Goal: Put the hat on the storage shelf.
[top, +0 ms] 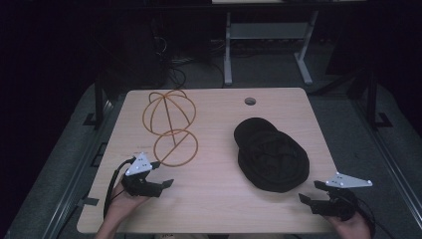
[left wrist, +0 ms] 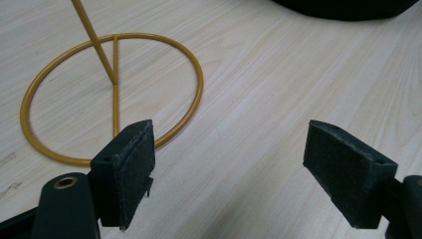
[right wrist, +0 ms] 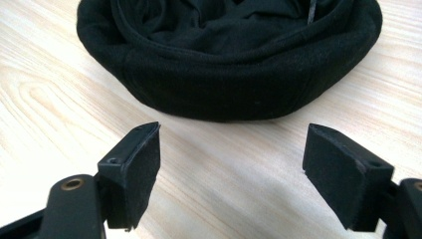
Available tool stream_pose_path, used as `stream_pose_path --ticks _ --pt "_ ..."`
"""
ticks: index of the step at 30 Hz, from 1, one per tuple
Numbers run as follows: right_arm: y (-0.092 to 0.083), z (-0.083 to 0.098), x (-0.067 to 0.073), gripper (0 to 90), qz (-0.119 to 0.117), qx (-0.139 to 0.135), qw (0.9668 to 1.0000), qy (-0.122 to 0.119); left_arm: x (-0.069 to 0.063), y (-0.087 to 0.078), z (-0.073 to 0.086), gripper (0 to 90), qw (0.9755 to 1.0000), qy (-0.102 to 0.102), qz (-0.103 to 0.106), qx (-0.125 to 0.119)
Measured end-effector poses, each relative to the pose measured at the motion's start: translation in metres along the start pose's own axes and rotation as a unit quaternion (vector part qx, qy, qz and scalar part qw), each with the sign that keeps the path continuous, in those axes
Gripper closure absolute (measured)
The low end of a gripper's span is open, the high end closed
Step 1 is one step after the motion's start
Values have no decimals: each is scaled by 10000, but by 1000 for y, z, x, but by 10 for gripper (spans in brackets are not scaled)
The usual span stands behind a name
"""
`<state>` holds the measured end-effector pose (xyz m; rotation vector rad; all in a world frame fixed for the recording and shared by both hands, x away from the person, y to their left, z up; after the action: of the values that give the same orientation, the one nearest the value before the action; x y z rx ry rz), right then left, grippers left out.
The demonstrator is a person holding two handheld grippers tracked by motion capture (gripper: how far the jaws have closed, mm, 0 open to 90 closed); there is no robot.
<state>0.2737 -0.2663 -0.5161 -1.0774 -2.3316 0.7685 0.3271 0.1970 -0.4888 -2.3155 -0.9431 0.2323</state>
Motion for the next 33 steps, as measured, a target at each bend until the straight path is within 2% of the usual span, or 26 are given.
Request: stream_pose_path --ticks 6,9,12,23,33 --pt "-1 -1 1 219 -33 -46 10000 -60 -3 2 -4 205 9999 -72 117 -37" --pt "-2 -2 2 217 -40 -83 10000 -18 -4 1 -7 215 9999 -16 134 -43" --pt "-2 -3 2 215 -39 -105 9999 -24 -9 0 -14 222 9997 143 193 -52" --pt "-3 -4 3 212 -60 -147 9999 31 -31 8 -38 228 9979 417 501 -62" --pt "-3 -5 5 210 -79 -153 9999 -7 -51 16 -69 226 9945 709 762 -153"
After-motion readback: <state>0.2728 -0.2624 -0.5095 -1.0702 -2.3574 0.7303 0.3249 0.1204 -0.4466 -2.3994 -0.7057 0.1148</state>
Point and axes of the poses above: each handheld gripper's, and its own axes: y roughly forward along the jaws, z roughly out of its underside, x roughly to its left, the point moved 9 cm from there along y, roughly forward along the jaws, and after that the axes turned 5 degrees about -z, right-handed, at the moved point
